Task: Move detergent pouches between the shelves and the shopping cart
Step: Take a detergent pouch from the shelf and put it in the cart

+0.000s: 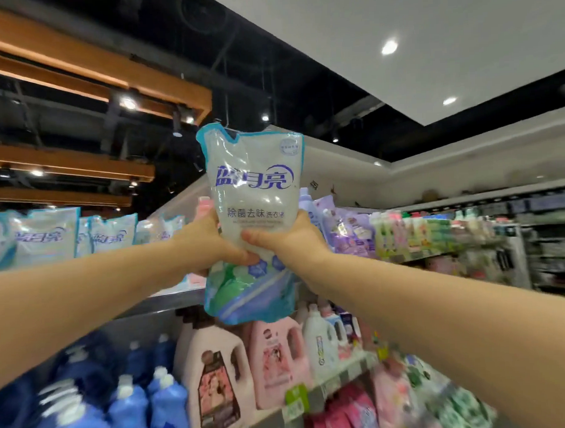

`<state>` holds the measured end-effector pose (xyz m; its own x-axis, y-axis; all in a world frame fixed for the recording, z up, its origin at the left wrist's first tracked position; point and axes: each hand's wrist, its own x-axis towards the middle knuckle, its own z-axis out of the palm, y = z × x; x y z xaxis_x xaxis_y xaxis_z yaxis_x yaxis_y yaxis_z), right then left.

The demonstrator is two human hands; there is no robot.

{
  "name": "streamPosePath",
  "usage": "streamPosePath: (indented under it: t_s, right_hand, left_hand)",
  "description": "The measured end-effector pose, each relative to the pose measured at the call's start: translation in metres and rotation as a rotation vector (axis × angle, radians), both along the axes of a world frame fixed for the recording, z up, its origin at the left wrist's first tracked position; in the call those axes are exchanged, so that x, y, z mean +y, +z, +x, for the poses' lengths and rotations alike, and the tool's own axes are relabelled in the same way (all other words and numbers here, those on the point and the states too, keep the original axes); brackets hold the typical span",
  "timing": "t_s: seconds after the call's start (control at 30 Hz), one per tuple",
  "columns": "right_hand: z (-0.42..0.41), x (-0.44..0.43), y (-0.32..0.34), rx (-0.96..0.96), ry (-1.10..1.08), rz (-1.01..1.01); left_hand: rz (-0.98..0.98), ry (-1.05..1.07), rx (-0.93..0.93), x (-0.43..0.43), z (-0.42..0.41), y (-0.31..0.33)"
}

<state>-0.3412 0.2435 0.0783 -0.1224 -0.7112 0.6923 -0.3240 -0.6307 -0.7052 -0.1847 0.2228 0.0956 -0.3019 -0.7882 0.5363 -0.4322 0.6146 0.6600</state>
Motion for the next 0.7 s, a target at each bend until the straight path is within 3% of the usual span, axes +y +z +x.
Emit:
streamPosePath:
  t_s: [0.17,0.5,0.7]
  right_hand:
    - [-0.076,0.076,-0.064,-0.001,-0.112,0.177]
    - [-0.272,0.177,-0.187,-0.079,-0.351,0.435]
    - [-0.361,0.222,-0.281,-0.165,-0.432,0.578]
  left_hand:
    - [0.113,-0.201,0.006,0.077,-0.081,-0.058]
    - [0.322,-0.489,-0.067,0.142,-0.285,-0.182]
    - [0.423,-0.537,-0.179,0.155,-0.388,-0.294]
